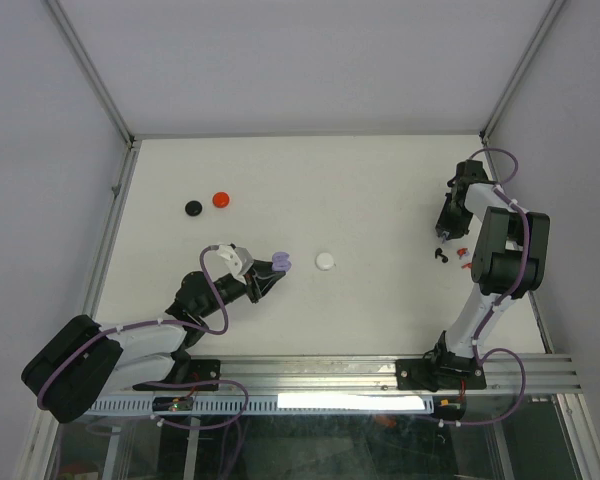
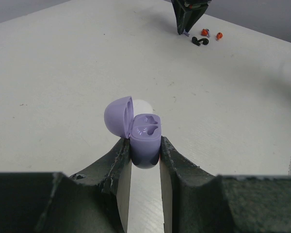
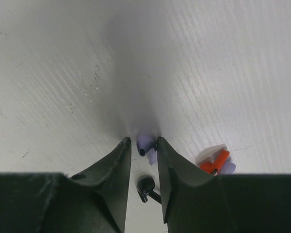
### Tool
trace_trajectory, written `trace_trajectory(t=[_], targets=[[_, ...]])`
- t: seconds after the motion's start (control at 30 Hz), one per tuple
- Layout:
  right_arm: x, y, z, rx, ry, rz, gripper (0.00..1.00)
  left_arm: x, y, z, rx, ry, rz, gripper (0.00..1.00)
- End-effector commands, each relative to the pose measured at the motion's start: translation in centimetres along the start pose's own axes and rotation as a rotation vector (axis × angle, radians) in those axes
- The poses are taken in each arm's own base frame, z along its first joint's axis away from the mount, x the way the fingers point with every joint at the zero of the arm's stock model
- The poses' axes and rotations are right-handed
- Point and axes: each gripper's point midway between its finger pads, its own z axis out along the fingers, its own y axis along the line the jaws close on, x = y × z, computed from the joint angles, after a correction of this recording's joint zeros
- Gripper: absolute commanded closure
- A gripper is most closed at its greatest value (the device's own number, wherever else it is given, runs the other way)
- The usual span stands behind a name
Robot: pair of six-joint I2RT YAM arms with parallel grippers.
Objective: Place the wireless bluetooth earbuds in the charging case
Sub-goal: Pick up the earbud from the center of the board.
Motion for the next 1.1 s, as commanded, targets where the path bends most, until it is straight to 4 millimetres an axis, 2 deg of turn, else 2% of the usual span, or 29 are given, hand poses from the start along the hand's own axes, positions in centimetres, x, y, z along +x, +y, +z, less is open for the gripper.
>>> trace_trajectory(t=[0.0, 0.2, 0.37, 0.57, 0.83, 1.07], targets=[[0.0, -0.4, 0.5, 0.019, 0.016, -0.023, 0.72, -1.9, -0.1, 0.8, 0.028, -0.053, 0.035, 1.00], [-0.4, 0.2, -0.5, -0.011, -0.005, -0.023, 0.89, -2.0, -0.3, 0.7, 0.035, -0.067, 0.026, 1.00], [-0.8, 2.1, -1.7, -0.062, -0.043, -0.043, 0.94, -2.6, -0.1, 0.7, 0.023, -0.100, 0.029, 1.00], [-1.1, 5.6, -4.3, -0.129, -0.124, -0.119, 0.95, -3.7, -0.3, 0.8, 0.020, -0.140, -0.019, 1.00], [0.2, 12.4, -9.7, -0.279, -0.281, -0.279, 0.96, -5.3, -0.1, 0.5, 0.000, -0.203, -0.030, 1.00], [1.9, 18.0, -16.3, -0.434, -0.450, -0.404, 0.97, -7.4, 0.2, 0.1, -0.027, -0.270, -0.021, 1.00]])
